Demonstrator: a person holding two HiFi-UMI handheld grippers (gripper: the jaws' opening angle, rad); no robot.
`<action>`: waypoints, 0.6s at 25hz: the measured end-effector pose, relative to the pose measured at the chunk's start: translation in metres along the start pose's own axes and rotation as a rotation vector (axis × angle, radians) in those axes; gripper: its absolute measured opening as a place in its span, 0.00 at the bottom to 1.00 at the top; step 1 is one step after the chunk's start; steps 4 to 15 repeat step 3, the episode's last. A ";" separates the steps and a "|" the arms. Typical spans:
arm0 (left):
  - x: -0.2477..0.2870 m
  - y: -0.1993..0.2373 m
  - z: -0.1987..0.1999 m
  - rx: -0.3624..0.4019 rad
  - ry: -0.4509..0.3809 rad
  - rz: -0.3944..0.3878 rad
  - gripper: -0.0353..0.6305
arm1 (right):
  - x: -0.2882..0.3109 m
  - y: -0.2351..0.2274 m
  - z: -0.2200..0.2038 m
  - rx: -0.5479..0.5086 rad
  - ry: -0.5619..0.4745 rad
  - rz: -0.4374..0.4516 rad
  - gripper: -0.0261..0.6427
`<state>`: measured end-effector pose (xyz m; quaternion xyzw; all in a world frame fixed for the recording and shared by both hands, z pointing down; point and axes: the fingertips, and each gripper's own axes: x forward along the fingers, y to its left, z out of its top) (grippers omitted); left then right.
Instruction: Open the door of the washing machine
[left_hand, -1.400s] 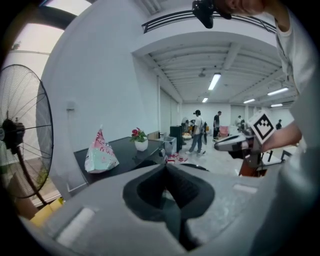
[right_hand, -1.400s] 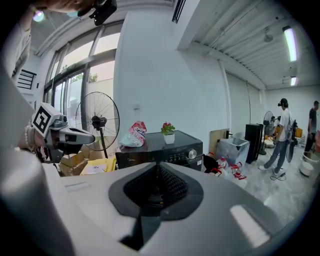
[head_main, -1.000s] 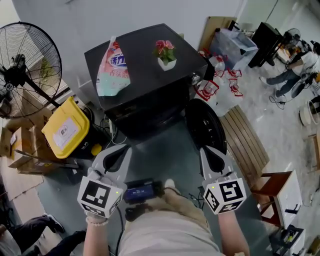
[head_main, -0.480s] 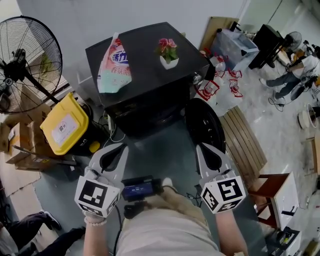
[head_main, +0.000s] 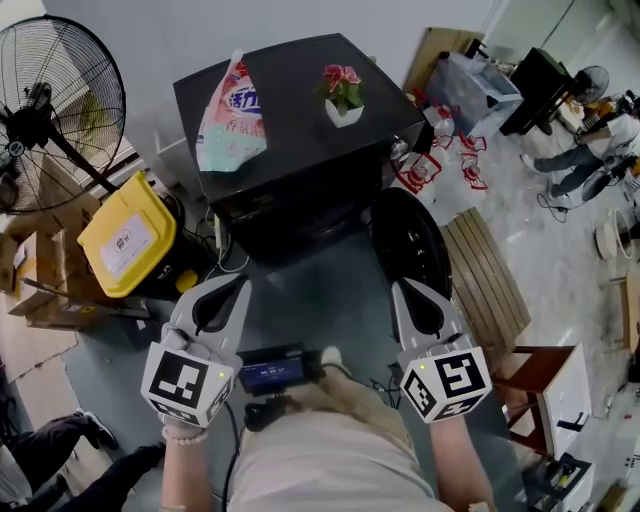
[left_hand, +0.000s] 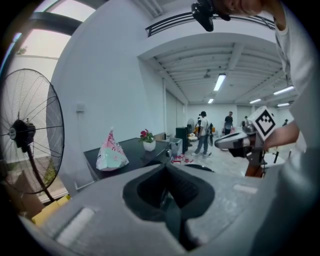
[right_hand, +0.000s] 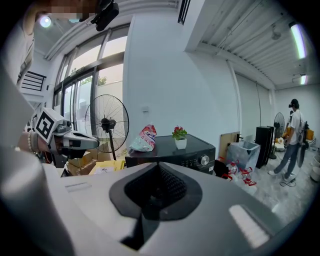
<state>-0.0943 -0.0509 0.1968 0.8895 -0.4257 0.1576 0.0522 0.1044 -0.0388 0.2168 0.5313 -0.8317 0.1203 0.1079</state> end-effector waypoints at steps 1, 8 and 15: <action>0.001 0.001 0.000 0.001 -0.001 0.001 0.04 | 0.001 0.000 0.000 -0.003 0.001 0.001 0.05; 0.002 0.004 0.002 0.004 -0.003 0.003 0.04 | 0.004 0.000 0.001 -0.009 0.004 0.004 0.05; 0.002 0.004 0.002 0.004 -0.003 0.003 0.04 | 0.004 0.000 0.001 -0.009 0.004 0.004 0.05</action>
